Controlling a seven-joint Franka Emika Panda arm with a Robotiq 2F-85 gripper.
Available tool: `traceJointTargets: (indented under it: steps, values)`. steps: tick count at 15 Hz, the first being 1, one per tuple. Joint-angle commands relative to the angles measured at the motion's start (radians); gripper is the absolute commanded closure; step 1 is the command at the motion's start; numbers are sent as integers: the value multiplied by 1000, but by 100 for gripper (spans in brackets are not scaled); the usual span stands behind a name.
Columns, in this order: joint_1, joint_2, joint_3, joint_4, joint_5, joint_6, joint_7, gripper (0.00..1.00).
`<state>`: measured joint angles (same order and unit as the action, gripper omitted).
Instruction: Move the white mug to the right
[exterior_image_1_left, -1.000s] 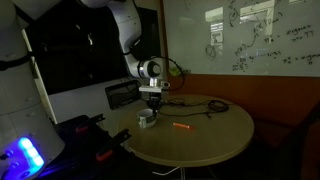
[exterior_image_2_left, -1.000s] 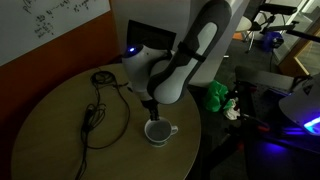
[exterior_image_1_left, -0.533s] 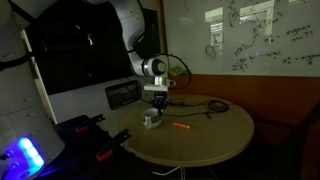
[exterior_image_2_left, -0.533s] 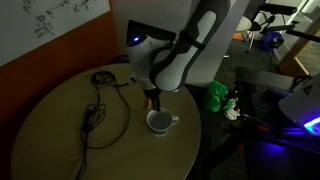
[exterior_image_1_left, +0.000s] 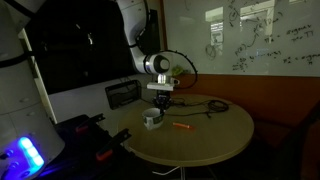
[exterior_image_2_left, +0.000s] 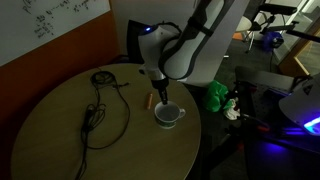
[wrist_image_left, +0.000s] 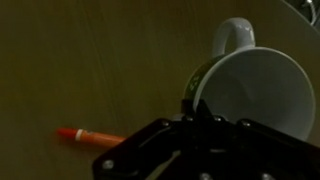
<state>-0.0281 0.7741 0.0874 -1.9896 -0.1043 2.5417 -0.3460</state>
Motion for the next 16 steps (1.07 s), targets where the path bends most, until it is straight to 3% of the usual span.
traceJointTargets:
  steps: [1,10,16]
  values:
    - [-16,-42,8,-65,-18,47,-15,98]
    - [55,-21,-75,-92,-125,140,60,98]
    - [50,2,-66,-78,-127,149,68,98]
